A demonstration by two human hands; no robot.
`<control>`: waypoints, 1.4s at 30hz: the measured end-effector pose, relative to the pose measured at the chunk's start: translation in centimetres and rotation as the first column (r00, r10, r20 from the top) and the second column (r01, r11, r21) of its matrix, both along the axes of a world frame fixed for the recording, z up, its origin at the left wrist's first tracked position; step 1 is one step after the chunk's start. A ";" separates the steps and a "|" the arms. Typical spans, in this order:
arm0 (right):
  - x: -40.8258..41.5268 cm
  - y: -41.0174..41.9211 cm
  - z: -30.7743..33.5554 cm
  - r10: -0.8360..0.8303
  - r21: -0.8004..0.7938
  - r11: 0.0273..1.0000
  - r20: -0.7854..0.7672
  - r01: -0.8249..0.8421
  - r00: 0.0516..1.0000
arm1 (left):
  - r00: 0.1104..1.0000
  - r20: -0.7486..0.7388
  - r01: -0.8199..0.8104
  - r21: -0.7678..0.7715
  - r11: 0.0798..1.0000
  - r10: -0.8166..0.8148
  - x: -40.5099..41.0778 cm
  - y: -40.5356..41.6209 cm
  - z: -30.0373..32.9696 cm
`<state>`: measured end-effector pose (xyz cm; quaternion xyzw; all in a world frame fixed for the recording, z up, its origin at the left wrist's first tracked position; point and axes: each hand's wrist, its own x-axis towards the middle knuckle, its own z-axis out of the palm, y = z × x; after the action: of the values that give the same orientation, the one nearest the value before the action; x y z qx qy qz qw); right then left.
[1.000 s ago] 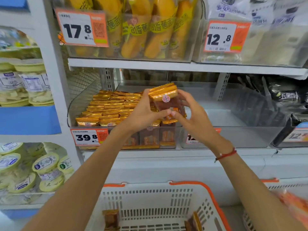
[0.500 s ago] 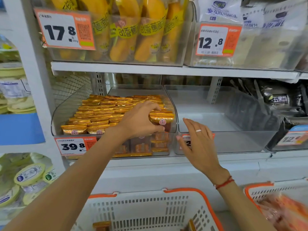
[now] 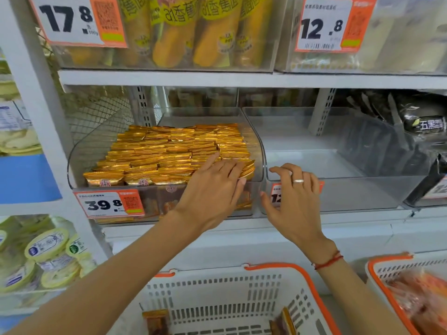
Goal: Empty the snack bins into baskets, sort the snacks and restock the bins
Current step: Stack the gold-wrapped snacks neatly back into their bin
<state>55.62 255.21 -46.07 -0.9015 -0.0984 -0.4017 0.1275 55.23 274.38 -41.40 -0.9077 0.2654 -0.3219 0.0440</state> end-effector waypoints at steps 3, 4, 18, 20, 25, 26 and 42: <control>0.0 0.1 0.1 0.014 -0.029 0.999 0.012 -0.014 1.000 | 0.996 -0.089 -0.004 0.000 1.000 0.004 0.2 -0.8 0.5; -0.1 0.1 0.1 0.019 -0.033 0.999 0.016 -0.019 1.000 | 0.992 -0.128 -0.016 -0.017 1.000 0.014 0.3 -1.0 0.5; -1.4 -0.8 1.5 0.058 -0.114 0.991 -0.129 -0.073 0.990 | 0.939 -0.318 -0.114 0.068 0.991 0.130 -1.0 -1.3 1.8; -2.6 -0.6 1.2 0.109 -0.058 0.992 -0.068 -0.113 0.992 | 0.985 -0.171 -0.040 -0.200 0.979 0.006 -3.0 -0.5 0.7; -7.4 0.8 -4.9 0.141 0.187 0.972 0.018 -0.142 0.990 | 0.997 -0.034 -0.069 -0.771 0.634 0.067 -12.1 3.9 -9.5; -8.3 1.0 -7.2 0.144 0.211 0.969 -0.048 -0.131 0.988 | 0.982 -0.167 -0.187 -0.807 0.561 0.088 -13.9 4.8 -12.7; -12.2 -3.0 -31.6 -0.346 -0.654 0.657 -0.704 -0.375 0.621 | 0.371 -0.928 -0.928 -0.368 0.066 0.042 -11.4 11.2 -34.9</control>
<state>43.43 252.19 -77.70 -0.9473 -0.1979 0.1133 -0.2250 43.86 285.59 -76.27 -0.8135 -0.3587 0.0330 -0.4567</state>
